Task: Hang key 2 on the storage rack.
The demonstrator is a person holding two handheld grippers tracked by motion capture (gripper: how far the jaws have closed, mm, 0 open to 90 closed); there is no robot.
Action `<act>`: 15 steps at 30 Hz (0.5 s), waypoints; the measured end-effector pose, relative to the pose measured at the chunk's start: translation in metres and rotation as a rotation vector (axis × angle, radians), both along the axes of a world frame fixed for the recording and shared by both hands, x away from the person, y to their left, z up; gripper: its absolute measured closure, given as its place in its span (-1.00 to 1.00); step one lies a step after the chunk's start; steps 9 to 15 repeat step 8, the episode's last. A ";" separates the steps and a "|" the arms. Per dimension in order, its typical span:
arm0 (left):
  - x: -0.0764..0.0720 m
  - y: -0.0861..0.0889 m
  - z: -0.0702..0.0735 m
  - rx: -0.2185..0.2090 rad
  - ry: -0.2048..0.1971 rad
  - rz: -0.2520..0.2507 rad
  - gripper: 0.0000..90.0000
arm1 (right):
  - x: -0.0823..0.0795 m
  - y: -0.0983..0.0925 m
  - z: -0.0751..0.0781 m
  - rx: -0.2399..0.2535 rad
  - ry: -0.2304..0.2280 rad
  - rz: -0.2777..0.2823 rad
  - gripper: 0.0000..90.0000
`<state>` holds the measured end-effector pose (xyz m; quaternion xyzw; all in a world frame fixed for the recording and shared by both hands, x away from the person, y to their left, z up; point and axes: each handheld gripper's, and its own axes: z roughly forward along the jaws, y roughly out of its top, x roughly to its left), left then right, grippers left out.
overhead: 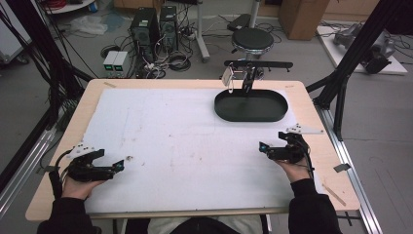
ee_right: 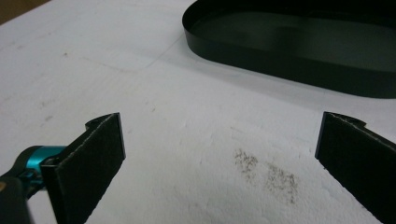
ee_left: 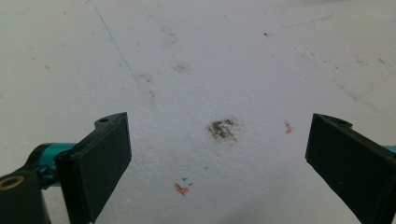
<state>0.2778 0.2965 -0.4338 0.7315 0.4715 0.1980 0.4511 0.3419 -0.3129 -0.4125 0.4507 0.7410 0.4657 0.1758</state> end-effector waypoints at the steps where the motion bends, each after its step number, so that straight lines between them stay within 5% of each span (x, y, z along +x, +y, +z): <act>1: 0.000 0.000 0.000 0.000 -0.001 0.000 -0.84 | -0.001 0.000 -0.001 -0.006 0.001 -0.001 -0.98; 15: 0.001 -0.001 0.000 0.003 0.000 -0.004 -0.84 | -0.010 0.001 -0.012 -0.015 0.013 0.012 -0.98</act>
